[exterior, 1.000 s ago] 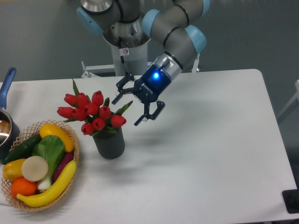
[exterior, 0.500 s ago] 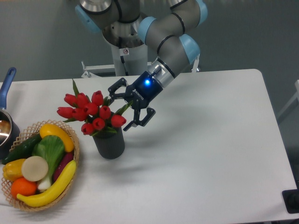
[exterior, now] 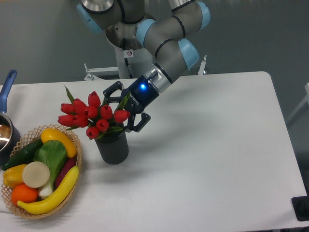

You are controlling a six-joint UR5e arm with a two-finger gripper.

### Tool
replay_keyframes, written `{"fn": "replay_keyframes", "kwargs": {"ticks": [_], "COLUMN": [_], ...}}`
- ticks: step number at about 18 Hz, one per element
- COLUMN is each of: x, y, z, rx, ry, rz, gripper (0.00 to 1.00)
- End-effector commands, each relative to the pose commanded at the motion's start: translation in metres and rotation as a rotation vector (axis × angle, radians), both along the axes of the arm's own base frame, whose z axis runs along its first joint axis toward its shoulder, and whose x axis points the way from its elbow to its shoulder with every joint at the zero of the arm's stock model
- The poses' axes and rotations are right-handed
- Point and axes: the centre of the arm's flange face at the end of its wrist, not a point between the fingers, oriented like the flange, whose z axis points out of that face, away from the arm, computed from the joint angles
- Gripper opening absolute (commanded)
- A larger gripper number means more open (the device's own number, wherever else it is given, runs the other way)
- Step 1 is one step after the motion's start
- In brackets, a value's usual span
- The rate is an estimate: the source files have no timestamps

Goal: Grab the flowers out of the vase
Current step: 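Close the gripper on the tulip stems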

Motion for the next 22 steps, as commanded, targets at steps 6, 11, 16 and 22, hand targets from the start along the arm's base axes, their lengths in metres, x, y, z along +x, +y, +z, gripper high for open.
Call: {"fn": "replay_keyframes", "kwargs": {"ticks": [6, 11, 16, 22], "x": [0.0074, 0.0075, 0.0065, 0.005], "y": [0.0069, 0.0068, 0.0067, 0.0061], "z": [-0.0011, -0.0003, 0.0005, 0.0019], "rx": [-0.001, 0.001, 0.003, 0.006], "ry": [-0.001, -0.001, 0.002, 0.004], "rz": [-0.022, -0.022, -0.021, -0.018], "gripper": [0.93, 0.7, 0.37, 0.3]}}
